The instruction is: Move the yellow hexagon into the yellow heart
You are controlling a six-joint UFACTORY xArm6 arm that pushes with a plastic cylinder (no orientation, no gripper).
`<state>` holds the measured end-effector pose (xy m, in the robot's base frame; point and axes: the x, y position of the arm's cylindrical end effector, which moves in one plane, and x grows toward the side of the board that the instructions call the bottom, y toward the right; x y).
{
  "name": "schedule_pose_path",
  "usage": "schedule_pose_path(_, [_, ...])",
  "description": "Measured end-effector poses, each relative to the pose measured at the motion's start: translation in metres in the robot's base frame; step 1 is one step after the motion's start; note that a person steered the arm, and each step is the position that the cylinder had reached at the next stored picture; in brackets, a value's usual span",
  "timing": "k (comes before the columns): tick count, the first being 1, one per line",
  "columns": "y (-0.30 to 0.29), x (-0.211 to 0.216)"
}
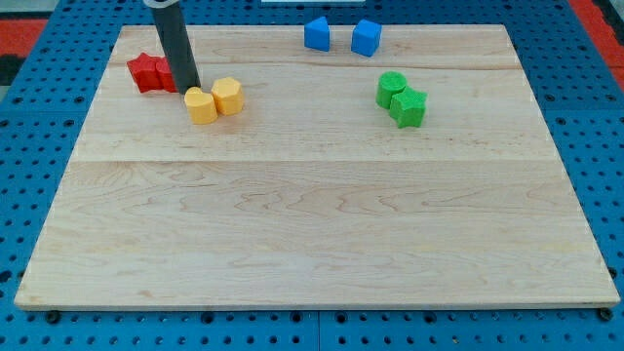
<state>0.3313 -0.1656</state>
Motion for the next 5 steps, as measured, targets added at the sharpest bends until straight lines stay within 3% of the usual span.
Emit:
schedule_pose_path(2, [0.046,0.069])
schedule_pose_path(3, [-0.014,0.048])
schedule_pose_path(4, [-0.024,0.007])
schedule_pose_path(5, [0.017,-0.017])
